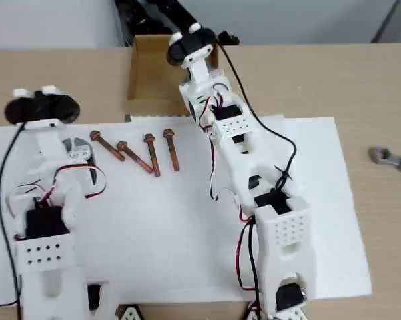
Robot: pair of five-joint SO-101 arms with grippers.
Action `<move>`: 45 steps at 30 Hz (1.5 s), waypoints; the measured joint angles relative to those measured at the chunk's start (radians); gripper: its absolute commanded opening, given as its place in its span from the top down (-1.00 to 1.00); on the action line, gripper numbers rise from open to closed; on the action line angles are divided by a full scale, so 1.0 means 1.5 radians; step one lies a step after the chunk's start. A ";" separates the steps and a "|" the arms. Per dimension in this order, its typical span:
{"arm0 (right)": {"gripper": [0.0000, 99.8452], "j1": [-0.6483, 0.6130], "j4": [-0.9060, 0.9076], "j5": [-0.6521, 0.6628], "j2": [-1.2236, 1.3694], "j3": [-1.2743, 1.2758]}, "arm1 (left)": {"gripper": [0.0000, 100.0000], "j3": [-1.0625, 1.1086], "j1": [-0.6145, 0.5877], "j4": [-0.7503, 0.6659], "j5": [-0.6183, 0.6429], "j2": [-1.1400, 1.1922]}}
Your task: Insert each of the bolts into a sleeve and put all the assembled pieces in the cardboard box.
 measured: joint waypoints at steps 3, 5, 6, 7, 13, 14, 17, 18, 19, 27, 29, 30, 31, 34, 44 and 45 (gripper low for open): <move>1.00 0.000 0.079 0.000 -0.052 0.000 | 0.75 -0.021 -0.004 0.011 0.041 0.030; 1.00 0.000 0.136 0.000 -0.097 0.000 | 0.75 -0.070 -0.025 0.050 0.095 0.083; 1.00 0.000 0.163 0.000 -0.121 0.000 | 0.76 -0.103 -0.036 0.073 0.116 0.119; 1.00 0.000 0.190 0.000 -0.142 0.000 | 0.76 -0.142 -0.042 0.097 0.130 0.162; 1.00 0.000 0.377 0.024 -0.271 0.000 | 0.79 -0.440 -0.014 0.249 0.157 0.466; 1.00 0.000 0.411 0.026 -0.286 0.000 | 0.79 -0.493 -0.012 0.274 0.173 0.519; 1.00 0.013 0.502 0.027 -0.318 0.000 | 0.79 -0.635 -0.013 0.354 0.229 0.678; 1.00 0.023 0.526 0.027 -0.325 0.000 | 0.79 -0.679 -0.013 0.381 0.243 0.729; 1.00 0.034 0.546 0.025 -0.332 0.000 | 0.79 -0.720 -0.012 0.404 0.263 0.779; 1.00 0.116 0.617 0.012 -0.378 0.000 | 0.79 -1.021 -0.010 0.529 0.360 1.074; 1.00 0.117 0.627 0.012 -0.387 0.000 | 0.78 -1.089 -0.010 0.545 0.375 1.103; 1.00 0.117 0.630 0.012 -0.389 0.000 | 0.78 -1.118 -0.010 0.548 0.384 1.113; 1.00 0.116 0.634 0.012 -0.389 0.000 | 0.78 -1.143 -0.010 0.549 0.390 1.119; 1.00 0.114 0.634 0.010 -0.389 0.000 | 0.73 -1.177 -0.010 0.551 0.403 1.126; 1.00 0.114 0.634 0.006 -0.389 0.000 | 0.66 -1.179 0.000 0.551 0.433 1.135; 1.00 0.114 0.634 0.006 -0.389 0.000 | 0.66 -1.177 0.000 0.551 0.437 1.135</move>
